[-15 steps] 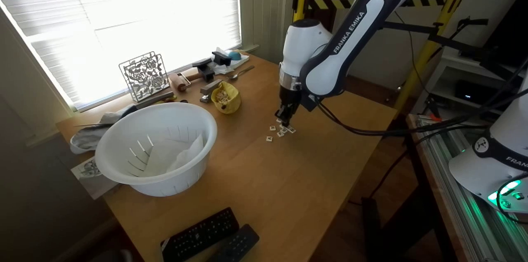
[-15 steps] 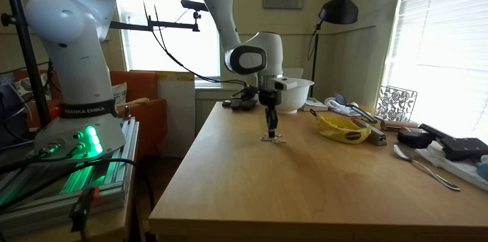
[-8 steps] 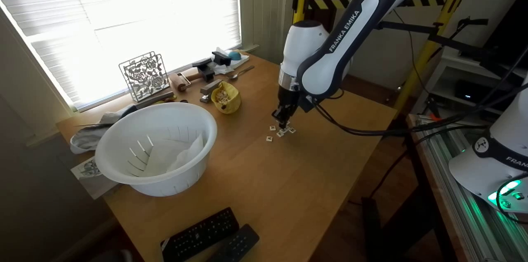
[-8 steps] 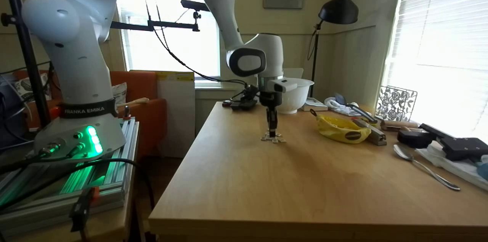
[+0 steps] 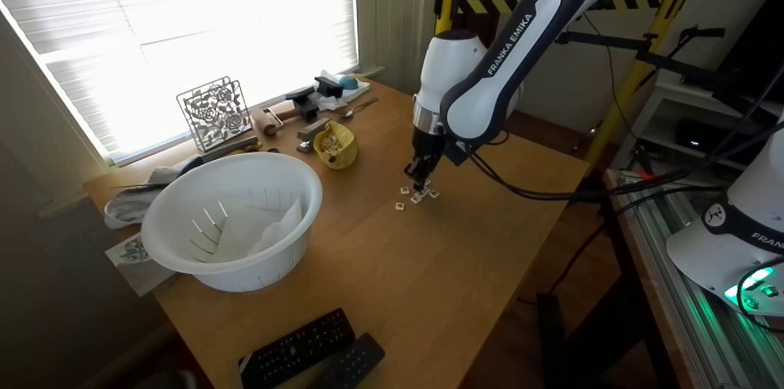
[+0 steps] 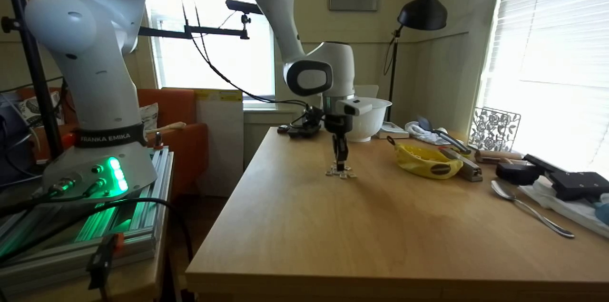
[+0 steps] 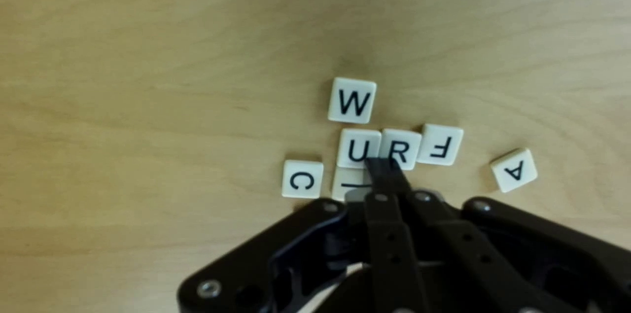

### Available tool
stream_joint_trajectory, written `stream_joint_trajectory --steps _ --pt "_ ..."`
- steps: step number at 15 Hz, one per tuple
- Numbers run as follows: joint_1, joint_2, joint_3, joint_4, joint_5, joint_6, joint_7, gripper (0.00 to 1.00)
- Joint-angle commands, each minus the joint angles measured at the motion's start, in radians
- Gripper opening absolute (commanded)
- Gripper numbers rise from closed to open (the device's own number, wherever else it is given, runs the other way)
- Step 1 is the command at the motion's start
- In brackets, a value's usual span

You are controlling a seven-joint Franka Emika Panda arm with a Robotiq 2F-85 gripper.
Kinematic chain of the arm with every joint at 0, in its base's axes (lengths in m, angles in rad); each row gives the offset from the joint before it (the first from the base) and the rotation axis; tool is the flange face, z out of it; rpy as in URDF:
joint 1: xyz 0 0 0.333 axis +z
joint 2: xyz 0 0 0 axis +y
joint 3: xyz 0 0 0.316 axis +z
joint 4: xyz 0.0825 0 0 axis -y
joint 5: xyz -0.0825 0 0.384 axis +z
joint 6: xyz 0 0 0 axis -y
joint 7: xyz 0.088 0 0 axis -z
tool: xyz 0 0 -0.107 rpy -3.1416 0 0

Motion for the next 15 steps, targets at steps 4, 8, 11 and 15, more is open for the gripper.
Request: stream_joint_trajectory --steps 4,8,11,15 --pt "-0.007 0.018 0.012 -0.007 0.01 -0.003 -0.052 0.0" --pt "-0.005 0.016 0.013 -0.015 0.006 -0.005 -0.069 0.0" --pt "-0.006 0.013 0.019 -0.025 0.008 -0.006 -0.079 0.0" --pt "-0.003 0.008 0.023 -0.039 0.008 -0.004 -0.082 0.0"
